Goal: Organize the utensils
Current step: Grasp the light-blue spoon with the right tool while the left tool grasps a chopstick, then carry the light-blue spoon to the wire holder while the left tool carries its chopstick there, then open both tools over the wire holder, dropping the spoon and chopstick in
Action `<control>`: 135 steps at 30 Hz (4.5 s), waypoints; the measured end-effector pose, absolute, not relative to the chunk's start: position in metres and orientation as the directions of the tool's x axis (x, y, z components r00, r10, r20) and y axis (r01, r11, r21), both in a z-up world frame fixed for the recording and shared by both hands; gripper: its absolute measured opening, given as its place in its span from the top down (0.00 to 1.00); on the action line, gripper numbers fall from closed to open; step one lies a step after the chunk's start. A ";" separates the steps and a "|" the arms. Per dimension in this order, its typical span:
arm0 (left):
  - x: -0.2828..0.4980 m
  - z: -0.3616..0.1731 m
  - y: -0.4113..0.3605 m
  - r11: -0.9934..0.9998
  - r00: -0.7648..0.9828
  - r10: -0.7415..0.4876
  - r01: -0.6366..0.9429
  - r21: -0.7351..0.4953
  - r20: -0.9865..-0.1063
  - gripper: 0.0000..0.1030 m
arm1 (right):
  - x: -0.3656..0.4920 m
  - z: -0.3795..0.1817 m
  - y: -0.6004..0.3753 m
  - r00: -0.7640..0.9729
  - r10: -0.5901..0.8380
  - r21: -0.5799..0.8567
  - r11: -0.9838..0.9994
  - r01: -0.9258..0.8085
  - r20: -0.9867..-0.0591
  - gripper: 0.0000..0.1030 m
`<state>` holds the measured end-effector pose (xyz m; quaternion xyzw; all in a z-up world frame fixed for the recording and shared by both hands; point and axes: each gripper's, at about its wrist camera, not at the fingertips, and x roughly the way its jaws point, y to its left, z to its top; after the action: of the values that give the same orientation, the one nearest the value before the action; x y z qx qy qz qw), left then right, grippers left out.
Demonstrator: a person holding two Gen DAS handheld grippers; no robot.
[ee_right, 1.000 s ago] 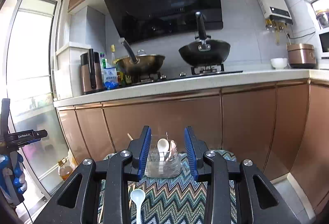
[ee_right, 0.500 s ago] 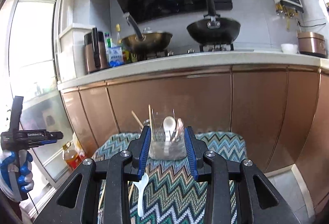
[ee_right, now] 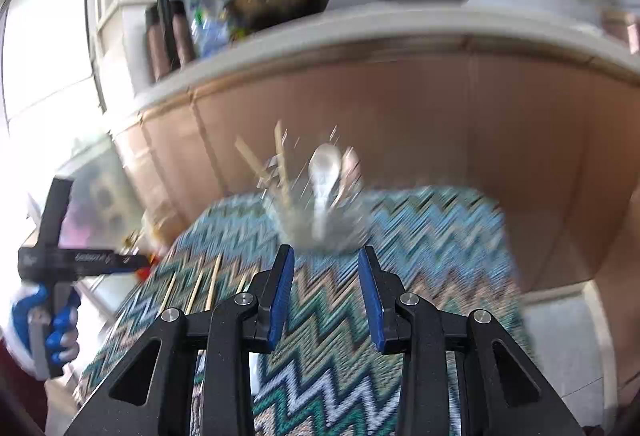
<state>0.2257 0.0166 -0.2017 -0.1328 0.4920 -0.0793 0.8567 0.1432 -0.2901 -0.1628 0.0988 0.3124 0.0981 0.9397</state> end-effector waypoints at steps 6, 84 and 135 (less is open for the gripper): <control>0.258 -0.242 0.016 0.947 0.371 -0.288 -0.031 -0.321 -0.883 0.67 | 0.207 -0.216 -0.261 0.559 0.461 0.361 0.887 -0.287 -0.689 0.68; 0.318 -0.018 -0.086 0.891 0.899 -0.336 0.207 -0.403 -0.281 0.96 | 0.279 -0.065 -0.286 0.955 0.050 0.105 0.994 -0.020 -0.292 0.93; 0.119 -0.001 0.034 0.984 0.975 -0.131 0.105 -0.146 -0.181 0.65 | 0.078 -0.002 -0.246 0.992 0.023 0.053 0.998 -0.016 -0.127 0.70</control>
<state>0.1193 0.0340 -0.0013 -0.0677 0.0955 -0.0594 0.9913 0.0780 -0.2459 -0.0022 0.0259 0.0639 0.0099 0.9976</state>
